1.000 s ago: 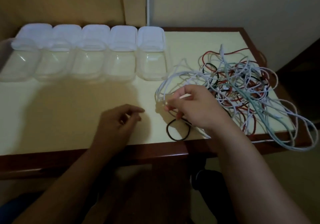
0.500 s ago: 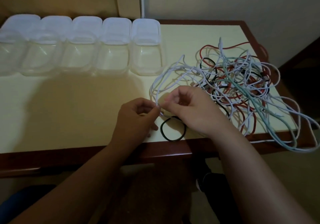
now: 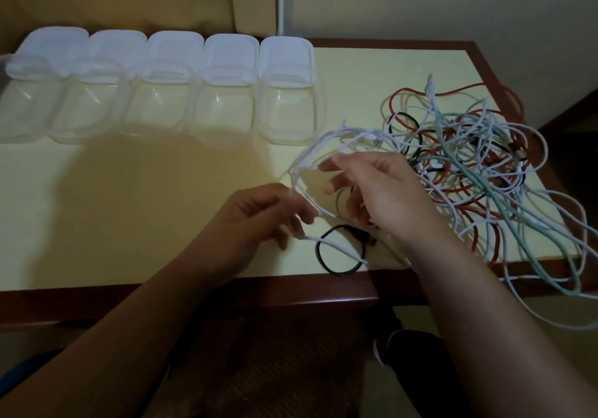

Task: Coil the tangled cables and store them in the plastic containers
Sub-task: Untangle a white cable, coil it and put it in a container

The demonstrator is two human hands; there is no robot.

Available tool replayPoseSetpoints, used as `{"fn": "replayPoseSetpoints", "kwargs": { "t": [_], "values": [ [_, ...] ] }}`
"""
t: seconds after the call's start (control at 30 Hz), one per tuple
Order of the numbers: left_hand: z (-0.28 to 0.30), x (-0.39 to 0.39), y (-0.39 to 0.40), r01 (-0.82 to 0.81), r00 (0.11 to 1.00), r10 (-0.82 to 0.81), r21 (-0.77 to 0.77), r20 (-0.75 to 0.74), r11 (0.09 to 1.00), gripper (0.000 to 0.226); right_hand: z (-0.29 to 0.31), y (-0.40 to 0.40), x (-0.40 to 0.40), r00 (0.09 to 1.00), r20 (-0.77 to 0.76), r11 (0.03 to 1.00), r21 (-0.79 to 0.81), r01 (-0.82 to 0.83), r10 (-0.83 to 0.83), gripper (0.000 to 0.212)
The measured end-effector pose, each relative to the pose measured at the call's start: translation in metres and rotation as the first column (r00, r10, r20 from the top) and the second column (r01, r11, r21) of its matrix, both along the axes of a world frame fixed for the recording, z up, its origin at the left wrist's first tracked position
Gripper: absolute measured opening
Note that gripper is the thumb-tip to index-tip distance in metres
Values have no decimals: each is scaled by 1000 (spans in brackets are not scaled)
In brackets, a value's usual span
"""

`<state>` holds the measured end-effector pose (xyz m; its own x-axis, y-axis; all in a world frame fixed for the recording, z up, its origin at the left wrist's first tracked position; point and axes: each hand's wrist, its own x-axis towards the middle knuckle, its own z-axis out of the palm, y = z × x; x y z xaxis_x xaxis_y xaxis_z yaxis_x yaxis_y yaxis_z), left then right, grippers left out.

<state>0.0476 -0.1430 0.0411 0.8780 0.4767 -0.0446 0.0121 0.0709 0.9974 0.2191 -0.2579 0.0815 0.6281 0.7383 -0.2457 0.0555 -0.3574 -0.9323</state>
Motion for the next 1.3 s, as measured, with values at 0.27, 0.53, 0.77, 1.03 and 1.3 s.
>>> {"fn": "replayPoseSetpoints", "kwargs": {
  "t": [0.27, 0.53, 0.77, 1.03, 1.3],
  "values": [
    [-5, -7, 8, 116, 988, -107, 85, -113, 990, 22, -8, 10, -17, 999, 3, 983, 180, -47, 47, 11],
    [3, -13, 31, -302, 946, 283, 113, 161, 946, 25, -13, 10, -17, 821, 495, 930, 67, -362, 284, 26],
    [8, -17, 28, -343, 938, 310, 509, 153, 789, 65, -10, 7, -24, 623, 618, 840, -118, -530, 480, 29],
    [15, -31, 41, -462, 879, 439, 554, 185, 692, 81, -6, -2, -17, 860, 147, 868, 17, -497, 489, 24],
    [17, -31, 31, -361, 932, 295, 588, 210, 723, 39, 5, -8, -20, 858, 39, 846, 151, -511, 511, 16]
  ]
}}
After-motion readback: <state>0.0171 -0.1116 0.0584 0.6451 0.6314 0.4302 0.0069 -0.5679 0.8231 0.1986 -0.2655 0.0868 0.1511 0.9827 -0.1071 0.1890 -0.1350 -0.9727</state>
